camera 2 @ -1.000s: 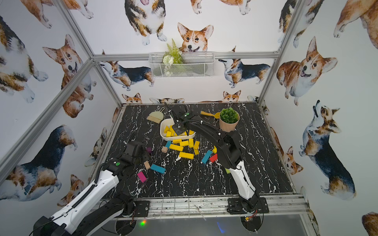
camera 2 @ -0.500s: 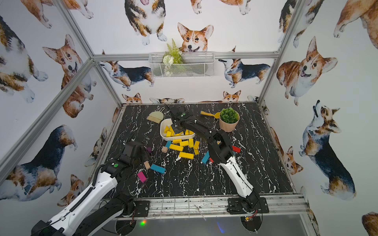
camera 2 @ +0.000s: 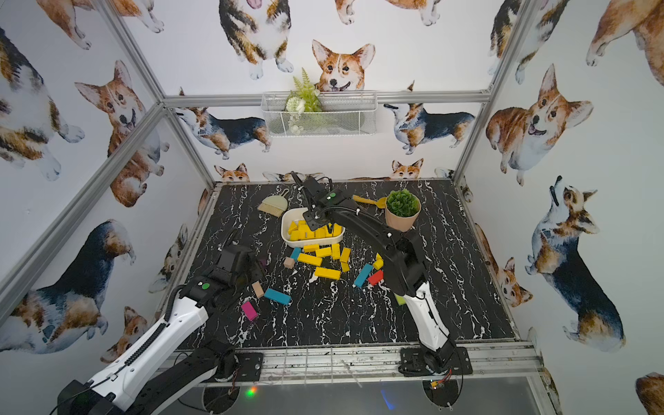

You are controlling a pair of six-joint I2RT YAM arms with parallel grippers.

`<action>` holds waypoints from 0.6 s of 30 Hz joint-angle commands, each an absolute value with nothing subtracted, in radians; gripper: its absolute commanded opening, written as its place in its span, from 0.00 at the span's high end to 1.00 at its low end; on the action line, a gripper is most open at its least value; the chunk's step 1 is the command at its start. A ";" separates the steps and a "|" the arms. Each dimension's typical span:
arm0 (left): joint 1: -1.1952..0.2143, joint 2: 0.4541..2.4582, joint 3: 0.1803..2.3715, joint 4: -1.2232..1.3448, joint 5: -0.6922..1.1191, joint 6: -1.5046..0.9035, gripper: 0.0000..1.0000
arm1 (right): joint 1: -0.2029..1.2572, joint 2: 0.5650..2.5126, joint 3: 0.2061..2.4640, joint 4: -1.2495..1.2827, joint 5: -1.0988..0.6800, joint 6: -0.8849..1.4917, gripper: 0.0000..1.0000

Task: Pick out the yellow building blocks
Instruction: Place the building block in the storage box, then pick up the building block from the center of the board.

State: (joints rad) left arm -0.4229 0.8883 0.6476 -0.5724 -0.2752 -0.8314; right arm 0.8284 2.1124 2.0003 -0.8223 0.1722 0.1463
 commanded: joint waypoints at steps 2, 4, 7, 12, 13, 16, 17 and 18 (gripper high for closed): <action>-0.421 0.879 0.625 -0.529 -0.291 -0.894 0.35 | 0.871 1.942 1.727 -0.718 0.166 0.104 0.47; -0.421 0.881 0.617 -0.514 -0.294 -0.906 0.35 | 0.898 1.870 1.597 -0.680 0.142 0.090 0.47; -0.420 0.898 0.618 -0.509 -0.301 -0.915 0.35 | 0.949 1.806 1.445 -0.634 0.118 0.021 0.46; -0.419 0.927 0.625 -0.504 -0.298 -0.940 0.35 | 0.974 1.798 1.349 -0.616 0.040 -0.051 0.45; -0.418 0.929 0.628 -0.504 -0.298 -0.944 0.35 | 0.975 1.810 1.342 -0.615 0.029 -0.069 0.43; -0.418 0.930 0.629 -0.510 -0.292 -0.952 0.35 | 0.974 1.861 1.358 -0.622 0.054 -0.109 0.41; -0.419 0.928 0.629 -0.516 -0.291 -0.953 0.35 | 0.975 1.880 1.371 -0.630 0.062 -0.121 0.40; -0.419 0.925 0.629 -0.520 -0.291 -0.953 0.35 | 0.974 1.895 1.382 -0.635 0.063 -0.128 0.39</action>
